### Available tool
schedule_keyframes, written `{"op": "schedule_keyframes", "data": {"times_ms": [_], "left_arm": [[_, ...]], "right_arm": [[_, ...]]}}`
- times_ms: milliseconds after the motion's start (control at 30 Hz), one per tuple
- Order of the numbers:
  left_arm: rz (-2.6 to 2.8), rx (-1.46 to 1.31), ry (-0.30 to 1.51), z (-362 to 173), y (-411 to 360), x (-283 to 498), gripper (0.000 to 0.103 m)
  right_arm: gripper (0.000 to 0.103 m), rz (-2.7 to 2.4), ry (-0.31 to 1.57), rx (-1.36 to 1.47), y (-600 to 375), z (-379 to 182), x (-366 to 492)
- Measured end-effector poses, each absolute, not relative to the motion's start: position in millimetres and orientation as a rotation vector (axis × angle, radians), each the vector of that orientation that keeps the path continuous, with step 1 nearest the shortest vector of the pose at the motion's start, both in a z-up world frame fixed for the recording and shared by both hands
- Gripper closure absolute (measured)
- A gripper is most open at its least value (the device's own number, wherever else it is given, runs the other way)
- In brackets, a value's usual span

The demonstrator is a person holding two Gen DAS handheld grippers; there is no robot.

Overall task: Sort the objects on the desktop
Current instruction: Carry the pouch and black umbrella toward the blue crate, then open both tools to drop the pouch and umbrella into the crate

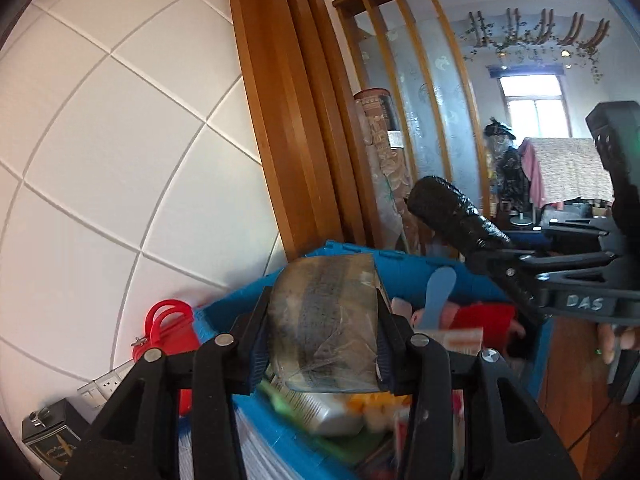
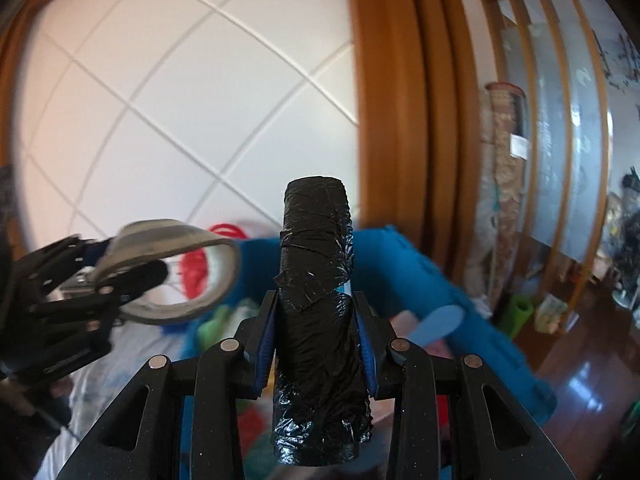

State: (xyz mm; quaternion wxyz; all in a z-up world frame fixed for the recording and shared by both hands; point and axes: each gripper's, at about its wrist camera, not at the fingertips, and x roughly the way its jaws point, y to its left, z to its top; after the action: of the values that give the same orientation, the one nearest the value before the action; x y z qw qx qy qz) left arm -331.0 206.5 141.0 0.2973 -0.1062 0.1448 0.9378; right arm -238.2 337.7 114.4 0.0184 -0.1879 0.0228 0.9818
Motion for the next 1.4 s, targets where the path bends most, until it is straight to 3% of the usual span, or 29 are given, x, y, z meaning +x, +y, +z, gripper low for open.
{"op": "schedule_keyframes", "data": {"times_ms": [33,67,100,133,300,367,400,467,833,1100,1400], "left_arm": [[2.502,-0.290,0.393,142,218,-335,0.059],[2.525,-0.294,0.403,146,229,-331,0.057],[2.540,-0.298,0.413,148,237,-332,0.053],[2.560,-0.306,0.426,151,245,-333,0.050],[2.668,-0.195,0.417,165,268,-310,0.009],[2.694,-0.158,0.425,167,269,-303,0.000],[2.715,-0.152,0.440,168,270,-300,0.000],[2.728,-0.161,0.460,166,271,-299,0.000],[2.844,-0.220,0.524,130,246,-265,0.000],[2.925,-0.280,0.418,114,216,-246,0.000],[2.986,-0.336,0.358,104,190,-230,0.000]], "right_arm": [[0.066,3.042,0.080,-0.577,347,115,-243],[0.059,3.038,0.078,-0.571,355,118,-246],[0.043,3.036,0.081,-0.553,362,123,-242],[0.038,3.036,0.083,-0.529,367,126,-244],[0.023,3.075,0.129,-0.446,384,134,-230],[0.018,3.084,0.149,-0.426,390,131,-223],[0.012,3.076,0.172,-0.409,391,130,-217],[0.009,3.083,0.195,-0.386,400,130,-212],[0.007,3.018,0.070,-0.456,394,103,-199],[0.001,2.999,0.085,-0.539,386,81,-199],[0.001,3.015,0.074,-0.543,372,74,-190]]}}
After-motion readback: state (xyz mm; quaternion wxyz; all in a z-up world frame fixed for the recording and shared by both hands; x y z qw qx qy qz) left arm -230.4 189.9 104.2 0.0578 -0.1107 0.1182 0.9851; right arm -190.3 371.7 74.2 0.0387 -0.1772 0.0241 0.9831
